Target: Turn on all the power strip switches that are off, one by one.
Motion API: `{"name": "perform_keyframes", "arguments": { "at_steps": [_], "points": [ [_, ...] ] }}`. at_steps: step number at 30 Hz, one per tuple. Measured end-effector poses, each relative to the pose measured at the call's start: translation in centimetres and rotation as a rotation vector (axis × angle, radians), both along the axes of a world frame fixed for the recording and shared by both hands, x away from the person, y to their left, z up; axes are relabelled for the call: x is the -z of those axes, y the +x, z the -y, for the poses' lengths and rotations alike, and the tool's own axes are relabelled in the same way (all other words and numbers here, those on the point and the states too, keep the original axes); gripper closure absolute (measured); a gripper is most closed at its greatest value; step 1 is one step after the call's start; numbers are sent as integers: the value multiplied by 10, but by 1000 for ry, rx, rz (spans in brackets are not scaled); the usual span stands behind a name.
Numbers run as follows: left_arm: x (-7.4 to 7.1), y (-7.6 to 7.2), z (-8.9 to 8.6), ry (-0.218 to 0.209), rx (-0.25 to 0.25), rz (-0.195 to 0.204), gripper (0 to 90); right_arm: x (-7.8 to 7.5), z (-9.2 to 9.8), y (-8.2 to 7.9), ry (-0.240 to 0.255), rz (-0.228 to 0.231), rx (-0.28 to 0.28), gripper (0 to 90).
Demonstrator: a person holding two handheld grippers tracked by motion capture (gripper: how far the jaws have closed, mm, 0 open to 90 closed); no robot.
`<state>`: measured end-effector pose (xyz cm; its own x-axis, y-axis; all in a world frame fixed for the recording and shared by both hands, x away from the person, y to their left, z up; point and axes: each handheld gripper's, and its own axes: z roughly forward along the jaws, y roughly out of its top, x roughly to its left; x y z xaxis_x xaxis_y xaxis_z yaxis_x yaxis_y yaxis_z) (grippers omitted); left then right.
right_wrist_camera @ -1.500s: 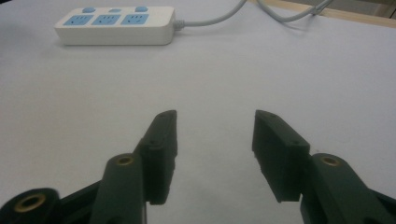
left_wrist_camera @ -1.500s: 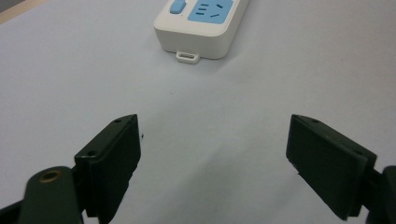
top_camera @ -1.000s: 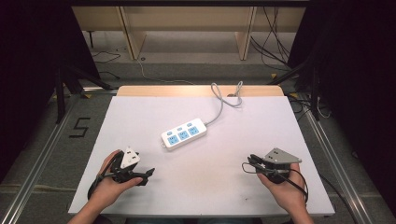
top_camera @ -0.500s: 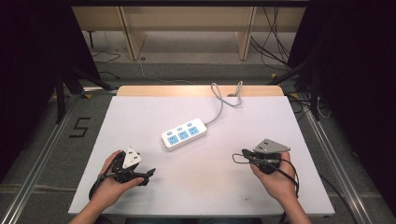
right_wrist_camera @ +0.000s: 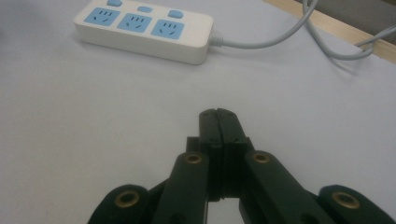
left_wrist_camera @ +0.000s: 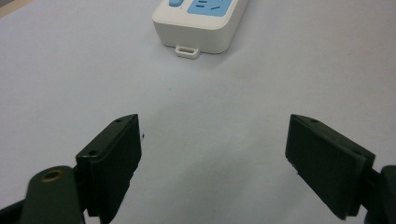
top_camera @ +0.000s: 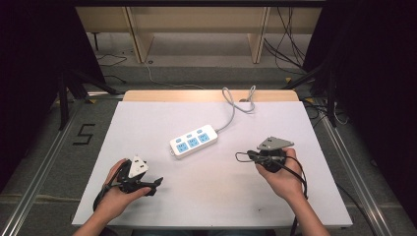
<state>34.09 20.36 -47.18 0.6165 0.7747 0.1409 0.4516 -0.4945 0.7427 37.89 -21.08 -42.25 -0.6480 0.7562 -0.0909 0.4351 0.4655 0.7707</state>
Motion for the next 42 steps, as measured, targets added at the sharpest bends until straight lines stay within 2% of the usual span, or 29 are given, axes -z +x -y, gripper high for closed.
{"name": "perform_keyframes", "arguments": {
  "at_steps": [8, 15, 34, 42],
  "points": [
    [1, 0, 2, 2, 2, -6, 184, -7, -18, 19, -15, -24, -14, 900],
    [1, 0, 2, 2, 4, -9, 184, -11, -30, 30, -36, -40, -32, 900],
    [2, 0, 2, 1, 2, -8, 185, -16, -55, 50, -86, -87, -55, 900],
    [2, 0, 2, -1, 2, -8, 185, -16, -64, 59, -85, -97, -64, 900]
  ]
}}
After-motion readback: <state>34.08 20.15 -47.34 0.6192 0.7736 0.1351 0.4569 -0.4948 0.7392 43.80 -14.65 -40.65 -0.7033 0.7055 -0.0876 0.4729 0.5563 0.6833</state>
